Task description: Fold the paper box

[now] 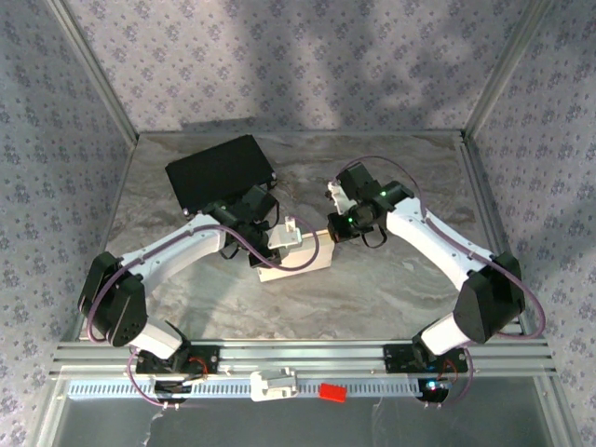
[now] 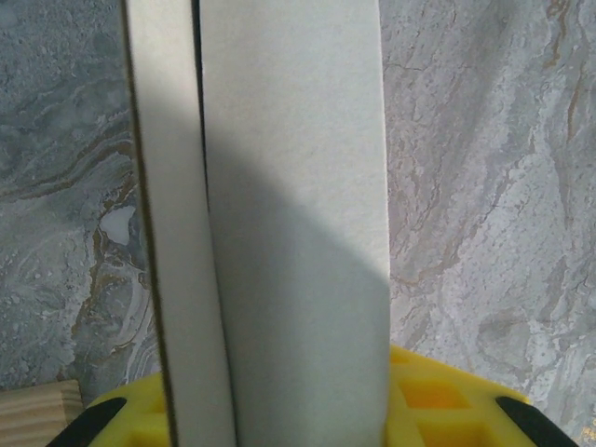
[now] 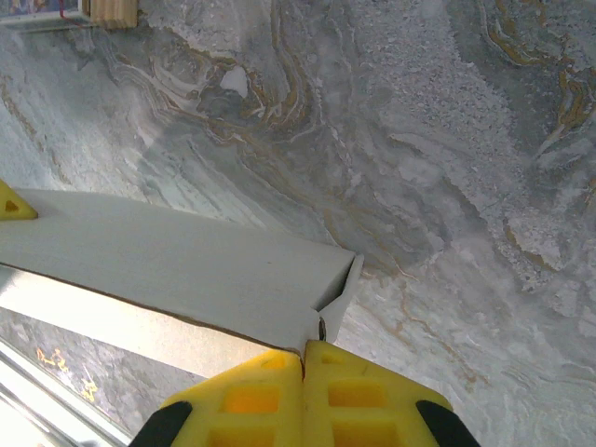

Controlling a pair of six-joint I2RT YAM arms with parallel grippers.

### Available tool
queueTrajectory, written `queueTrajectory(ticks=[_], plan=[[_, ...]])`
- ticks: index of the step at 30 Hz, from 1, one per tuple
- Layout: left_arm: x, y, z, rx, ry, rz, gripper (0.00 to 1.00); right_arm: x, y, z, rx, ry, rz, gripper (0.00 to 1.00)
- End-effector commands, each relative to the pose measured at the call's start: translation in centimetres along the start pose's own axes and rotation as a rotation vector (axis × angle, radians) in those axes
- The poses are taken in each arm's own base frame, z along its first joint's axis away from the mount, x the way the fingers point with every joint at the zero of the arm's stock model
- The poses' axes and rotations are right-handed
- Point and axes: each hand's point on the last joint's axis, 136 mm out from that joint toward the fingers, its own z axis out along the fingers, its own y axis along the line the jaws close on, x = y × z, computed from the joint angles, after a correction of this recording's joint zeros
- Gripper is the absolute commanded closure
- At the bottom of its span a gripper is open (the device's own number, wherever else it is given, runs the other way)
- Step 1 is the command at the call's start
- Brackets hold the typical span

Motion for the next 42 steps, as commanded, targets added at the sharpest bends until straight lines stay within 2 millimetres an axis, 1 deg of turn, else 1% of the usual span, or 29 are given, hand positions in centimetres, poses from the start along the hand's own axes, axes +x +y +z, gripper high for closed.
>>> queueTrajectory(ticks=[1, 6, 7, 8, 12, 16, 17, 18, 19, 20, 24, 29, 33, 36, 38, 41, 42], plan=[[-0.4, 0.0, 0.1, 0.023, -0.034, -0.031, 0.80, -0.3, 0.3, 0.4, 0.001, -0.029, 0.017, 1.00], [-0.6, 0.4, -0.2, 0.042, -0.073, -0.072, 0.80, -0.2, 0.4, 1.2, 0.026, -0.060, -0.024, 1.00], [-0.7, 0.4, -0.2, 0.048, -0.078, -0.079, 0.80, -0.5, 0.5, 1.2, 0.028, -0.074, -0.027, 1.00], [-0.6, 0.5, -0.2, 0.052, -0.081, -0.086, 0.80, 0.7, 0.1, 2.1, 0.042, -0.047, -0.024, 1.00], [-0.1, 0.7, 0.1, 0.054, -0.078, -0.094, 0.79, 0.8, -0.5, 2.8, 0.102, -0.063, -0.049, 1.00], [0.5, 1.4, 0.5, 0.032, -0.071, -0.113, 0.72, 1.0, -1.1, 3.4, 0.138, -0.071, -0.059, 1.00], [0.7, 1.5, 0.5, 0.026, -0.063, -0.126, 0.70, 1.0, -1.0, 3.6, 0.137, -0.077, -0.067, 1.00], [0.2, 2.1, 0.5, 0.007, -0.087, -0.122, 0.68, 1.3, -1.0, 3.8, 0.146, -0.073, -0.076, 1.00], [0.2, 2.2, 0.5, -0.001, -0.089, -0.126, 0.66, 1.6, -1.0, 4.0, 0.157, -0.068, -0.085, 1.00], [0.2, 2.5, 0.5, -0.015, -0.092, -0.135, 0.64, 1.2, -0.6, 4.2, 0.152, -0.090, -0.098, 1.00], [0.2, 3.1, 0.3, -0.053, -0.098, -0.146, 0.62, 1.4, -0.7, 4.0, 0.187, -0.115, -0.111, 1.00], [0.6, 3.2, 0.4, -0.069, -0.085, -0.146, 0.64, 2.0, -1.1, 3.4, 0.194, -0.146, -0.120, 1.00], [0.9, 3.8, 0.5, -0.100, -0.079, -0.154, 0.70, 3.1, -1.1, 3.3, 0.152, -0.198, -0.158, 1.00], [0.9, 3.9, 0.6, -0.109, -0.081, -0.159, 0.78, 3.8, -1.1, 3.6, 0.100, -0.275, -0.191, 1.00], [1.0, 3.7, 0.8, -0.104, -0.084, -0.160, 0.80, 3.9, -1.3, 3.9, 0.086, -0.302, -0.204, 1.00], [1.0, 3.8, 1.0, -0.107, -0.085, -0.168, 0.80, 4.0, -1.5, 4.6, 0.084, -0.295, -0.205, 1.00], [1.0, 4.0, 1.0, -0.115, -0.087, -0.174, 0.78, 4.2, -1.6, 5.0, 0.089, -0.282, -0.199, 1.00]])
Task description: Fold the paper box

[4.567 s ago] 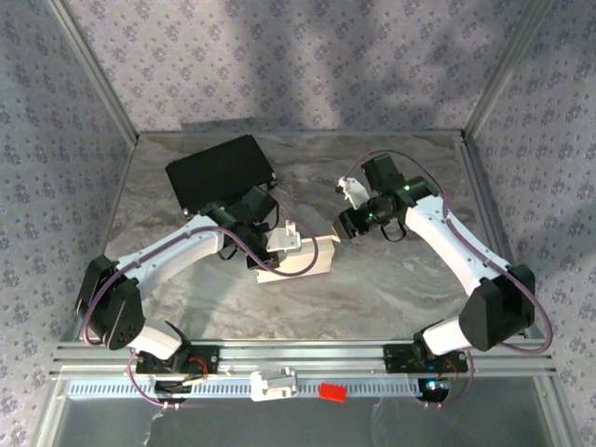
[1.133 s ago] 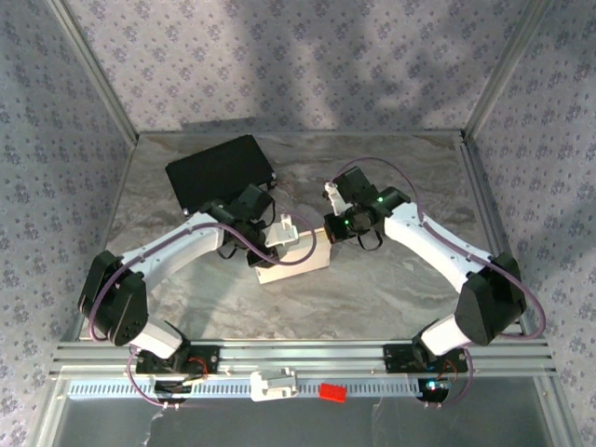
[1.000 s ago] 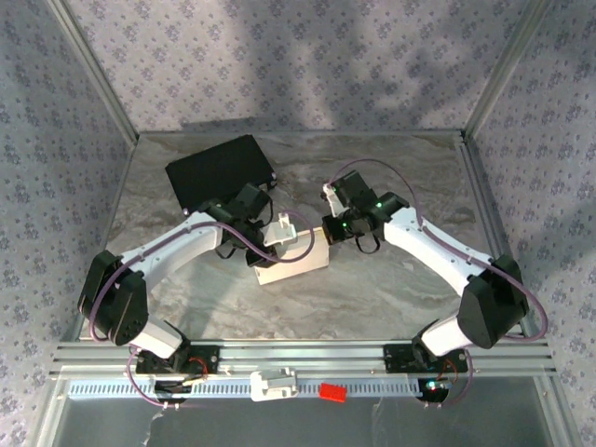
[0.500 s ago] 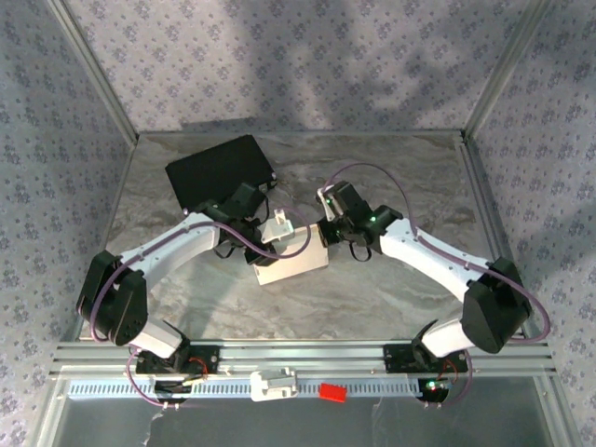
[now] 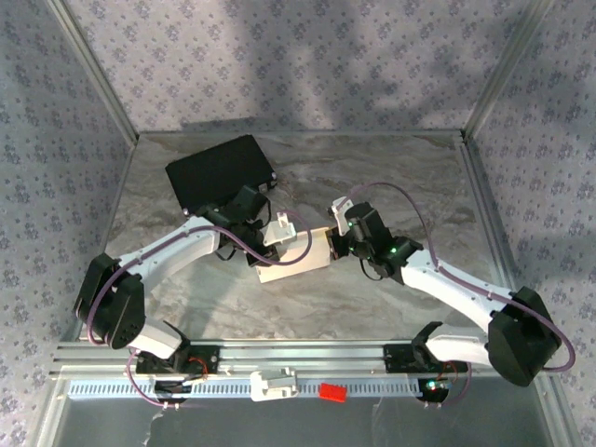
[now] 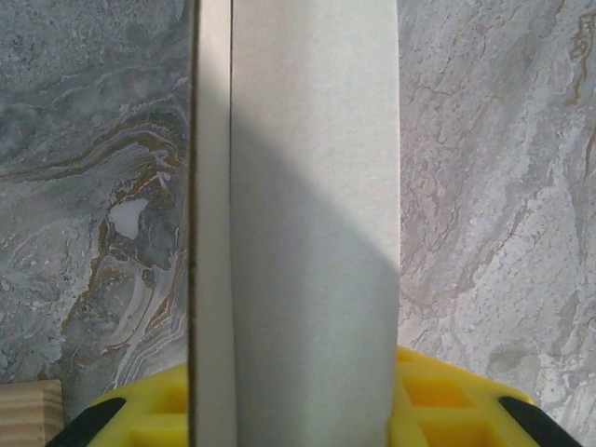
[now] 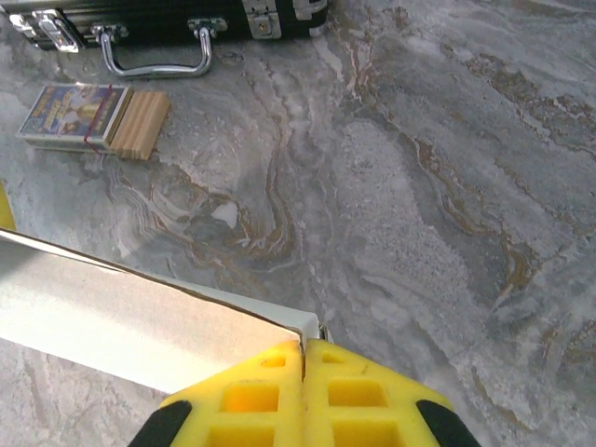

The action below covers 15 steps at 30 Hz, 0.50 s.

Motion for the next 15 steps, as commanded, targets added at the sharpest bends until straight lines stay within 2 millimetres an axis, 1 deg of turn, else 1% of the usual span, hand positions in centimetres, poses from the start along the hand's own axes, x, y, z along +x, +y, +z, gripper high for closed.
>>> queueTrajectory(ticks=[1, 3, 7, 10, 11, 13, 15], plan=[[0.2, 2.8, 0.5, -0.115, -0.017, -0.065, 0.74, 6.5, -0.6, 1.2, 0.005, 0.218, -0.021, 1.00], [-0.1, 3.3, 0.4, -0.136, -0.029, -0.085, 0.65, 6.4, -0.8, 1.4, 0.016, 0.237, -0.009, 1.00], [-0.7, 4.0, -0.7, -0.188, -0.076, -0.126, 0.56, 5.7, -0.7, 1.2, 0.021, 0.243, 0.007, 1.00], [-1.0, 4.2, -1.6, -0.209, -0.102, -0.150, 0.52, 5.5, -0.7, 1.0, 0.026, 0.251, 0.015, 1.00], [-1.0, 4.2, -1.9, -0.217, -0.111, -0.156, 0.47, 5.6, -0.7, 1.1, 0.028, 0.257, 0.017, 1.00], [-0.9, 4.3, -2.2, -0.233, -0.118, -0.159, 0.41, 5.6, -0.7, 1.1, 0.029, 0.264, 0.020, 1.00], [-0.8, 4.4, -2.6, -0.255, -0.132, -0.172, 0.39, 5.5, -0.5, 1.1, 0.029, 0.257, 0.018, 1.00]])
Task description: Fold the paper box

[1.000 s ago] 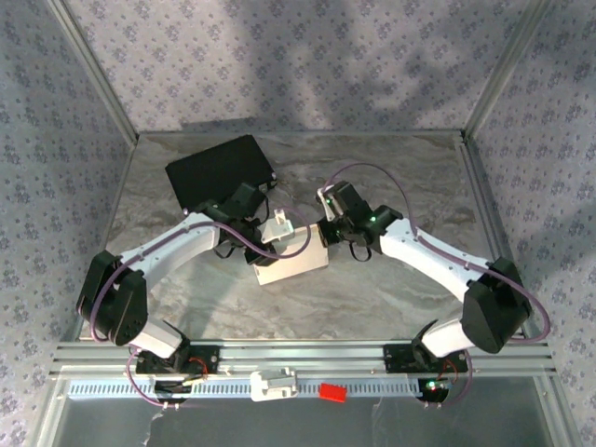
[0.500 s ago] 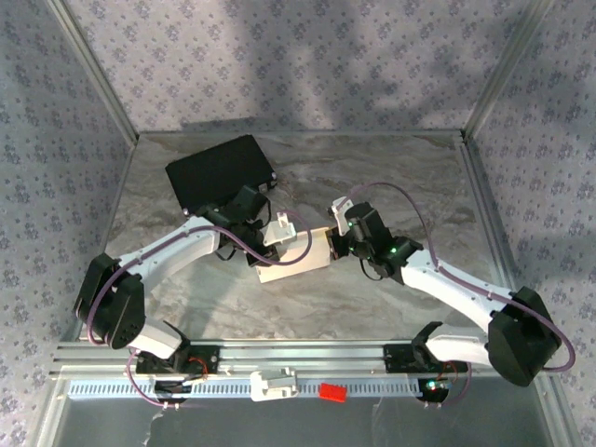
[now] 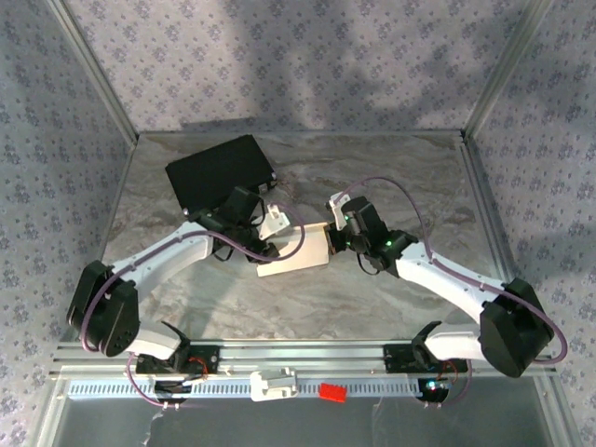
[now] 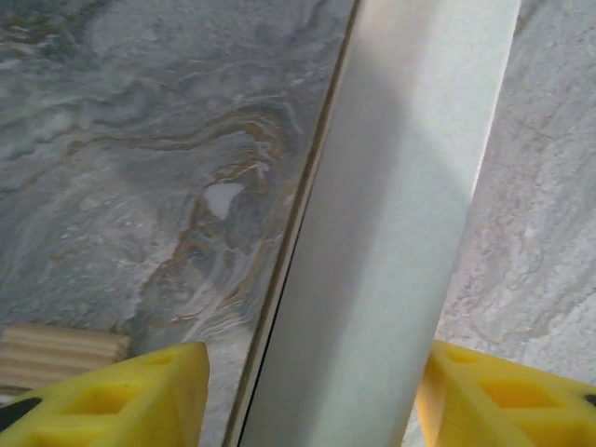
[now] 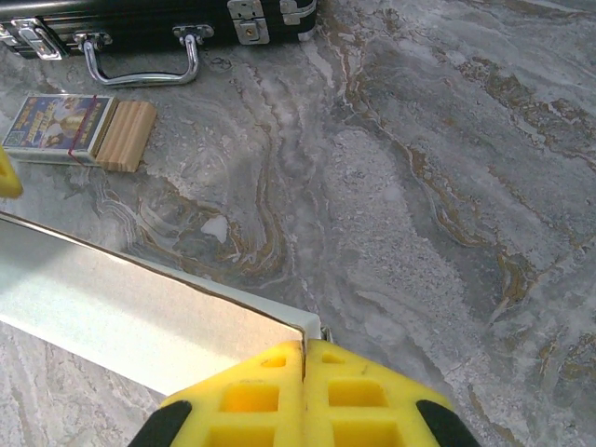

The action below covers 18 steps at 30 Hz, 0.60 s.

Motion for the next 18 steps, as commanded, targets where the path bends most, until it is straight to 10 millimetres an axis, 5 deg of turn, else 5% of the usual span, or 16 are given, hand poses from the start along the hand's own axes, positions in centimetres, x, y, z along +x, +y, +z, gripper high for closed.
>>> queueTrajectory(ticks=[1, 10, 18], plan=[[-1.4, 1.6, -1.5, -0.092, -0.083, -0.039, 0.38, 6.1, -0.3, 0.4, 0.019, 0.231, 0.001, 1.00], [-2.0, 1.7, -3.9, -0.132, -0.174, -0.122, 0.26, 5.0, -0.4, 0.4, 0.053, 0.209, 0.010, 1.00], [-2.2, 3.2, -7.6, -0.259, -0.266, -0.271, 0.27, 4.5, -0.7, 0.3, 0.088, 0.197, 0.031, 1.00]])
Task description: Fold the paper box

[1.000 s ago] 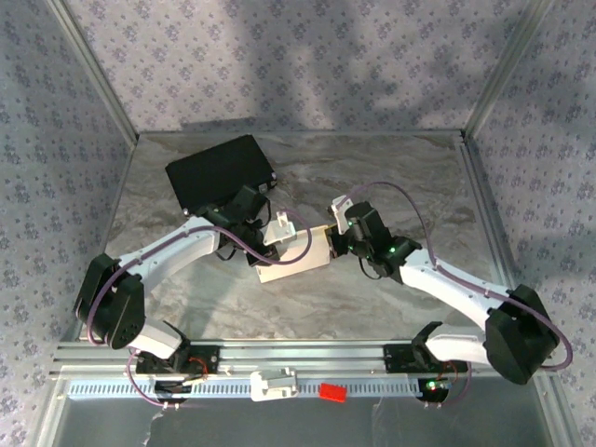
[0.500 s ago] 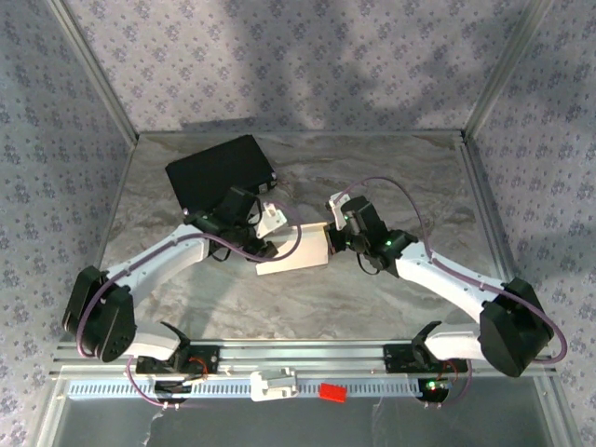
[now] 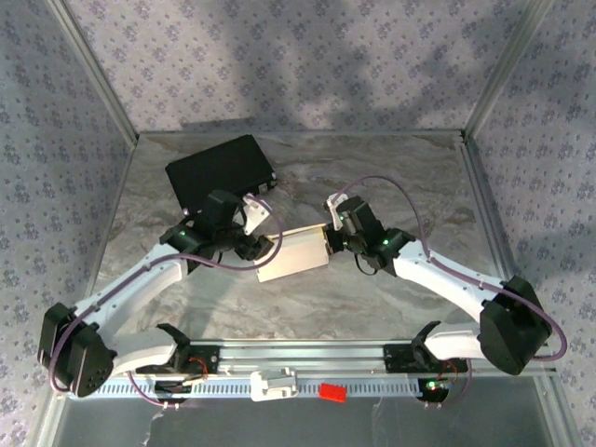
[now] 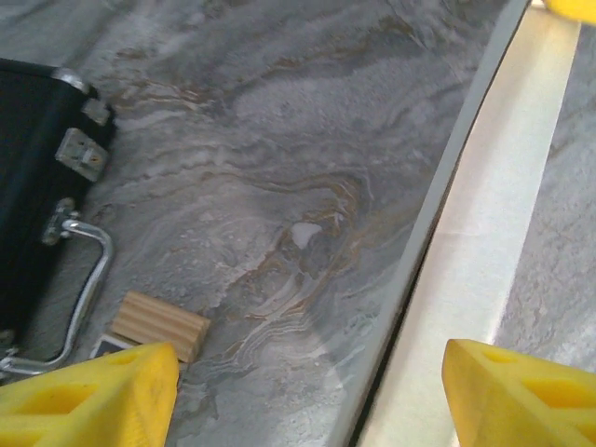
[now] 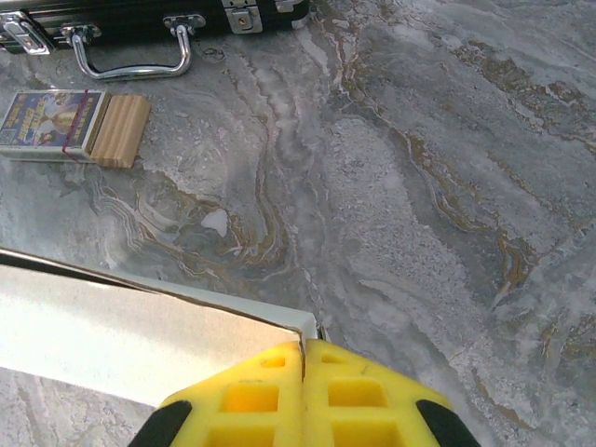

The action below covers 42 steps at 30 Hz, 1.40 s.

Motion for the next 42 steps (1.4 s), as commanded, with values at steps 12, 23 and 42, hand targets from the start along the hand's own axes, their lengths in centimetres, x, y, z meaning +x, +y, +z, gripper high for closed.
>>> queueTrajectory(ticks=[12, 23, 42], plan=[[1.3, 0.5, -5.6, -0.038, 0.094, -0.287, 0.55, 3.8, -1.0, 1.0, 0.072, 0.176, 0.002, 1.00], [2.3, 1.2, -4.1, 0.065, 0.223, -0.295, 0.64, 3.9, -0.8, 1.1, 0.065, 0.187, 0.002, 1.00], [2.5, 1.9, -2.0, 0.141, 0.269, -0.298, 0.53, 4.0, -0.9, 1.2, 0.060, 0.201, 0.007, 1.00]])
